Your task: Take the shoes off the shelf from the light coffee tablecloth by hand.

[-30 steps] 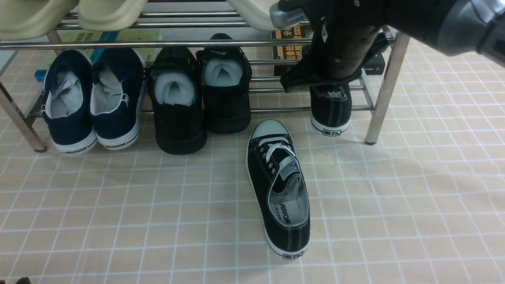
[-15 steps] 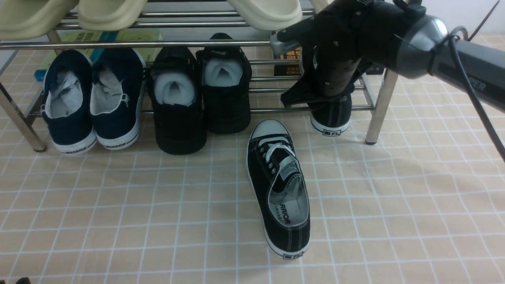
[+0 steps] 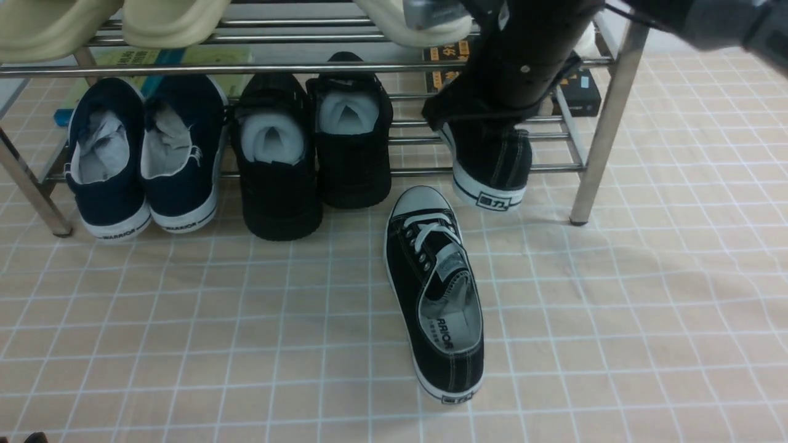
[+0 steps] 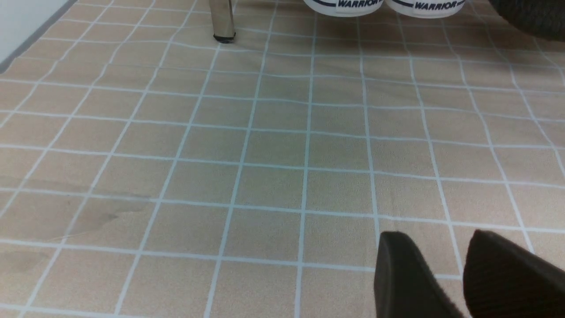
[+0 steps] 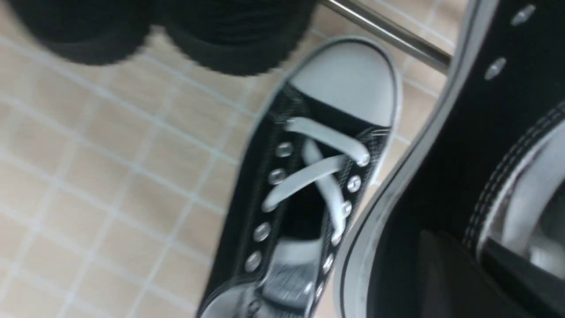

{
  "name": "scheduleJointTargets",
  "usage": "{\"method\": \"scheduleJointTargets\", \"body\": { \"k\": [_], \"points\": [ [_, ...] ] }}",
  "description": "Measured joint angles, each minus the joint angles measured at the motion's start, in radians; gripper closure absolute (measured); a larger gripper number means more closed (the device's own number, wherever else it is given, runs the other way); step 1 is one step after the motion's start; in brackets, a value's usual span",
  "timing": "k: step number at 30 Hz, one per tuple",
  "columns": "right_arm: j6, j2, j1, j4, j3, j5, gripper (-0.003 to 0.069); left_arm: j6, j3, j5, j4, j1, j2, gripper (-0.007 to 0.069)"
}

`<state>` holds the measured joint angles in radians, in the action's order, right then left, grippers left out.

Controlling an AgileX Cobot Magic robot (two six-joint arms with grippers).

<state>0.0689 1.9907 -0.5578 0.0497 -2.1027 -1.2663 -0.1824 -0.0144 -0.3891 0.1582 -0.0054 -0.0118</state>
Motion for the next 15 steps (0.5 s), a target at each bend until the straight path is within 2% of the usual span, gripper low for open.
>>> {"method": "scheduleJointTargets", "body": {
  "k": [8, 15],
  "points": [
    [0.044, -0.340, -0.003, 0.012, 0.384, 0.000, 0.0652, 0.000, 0.000, 0.000, 0.001, 0.000, 0.000, 0.0382],
    [0.032, -0.413, -0.003, 0.008, 0.596, 0.001, 0.0650, 0.000, 0.000, 0.000, 0.001, 0.000, 0.000, 0.0382]
  ]
}}
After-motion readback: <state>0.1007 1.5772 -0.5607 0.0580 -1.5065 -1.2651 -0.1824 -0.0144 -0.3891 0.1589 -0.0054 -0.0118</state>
